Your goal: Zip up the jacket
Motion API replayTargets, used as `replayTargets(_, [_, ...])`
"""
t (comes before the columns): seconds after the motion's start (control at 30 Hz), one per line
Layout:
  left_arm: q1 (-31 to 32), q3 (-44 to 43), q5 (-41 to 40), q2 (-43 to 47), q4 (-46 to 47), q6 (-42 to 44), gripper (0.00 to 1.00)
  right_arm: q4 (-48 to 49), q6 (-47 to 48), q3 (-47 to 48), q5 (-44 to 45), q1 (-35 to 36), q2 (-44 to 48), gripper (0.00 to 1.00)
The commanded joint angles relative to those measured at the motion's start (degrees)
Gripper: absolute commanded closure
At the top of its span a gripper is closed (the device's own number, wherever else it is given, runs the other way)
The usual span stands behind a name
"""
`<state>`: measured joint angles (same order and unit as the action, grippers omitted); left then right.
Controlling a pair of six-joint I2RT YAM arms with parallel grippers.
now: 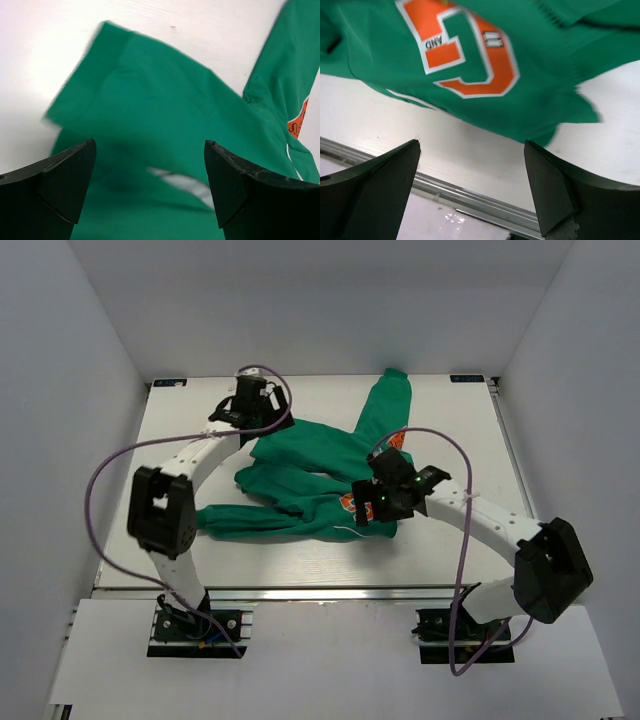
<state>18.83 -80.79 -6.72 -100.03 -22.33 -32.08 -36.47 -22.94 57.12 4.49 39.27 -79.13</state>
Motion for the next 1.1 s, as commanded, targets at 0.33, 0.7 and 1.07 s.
replayTargets(0.33, [0.33,-5.97,8.30,-21.70,8.19,5.18,0.02,14.58,-6.68,-2.28,-5.45,-5.40,-13.06,0.11])
replayTargets(0.7, [6.03,30.23,4.00,5.34,6.33,-8.78,0.02,8.88,0.69,21.76,1.30,-19.57,-35.63,0.11])
replayTargets(1.07, [21.86,36.95,8.14,27.15,-3.42,-13.72,0.02,0.75,20.82,71.60,-10.45,-23.62,-61.11,0.11])
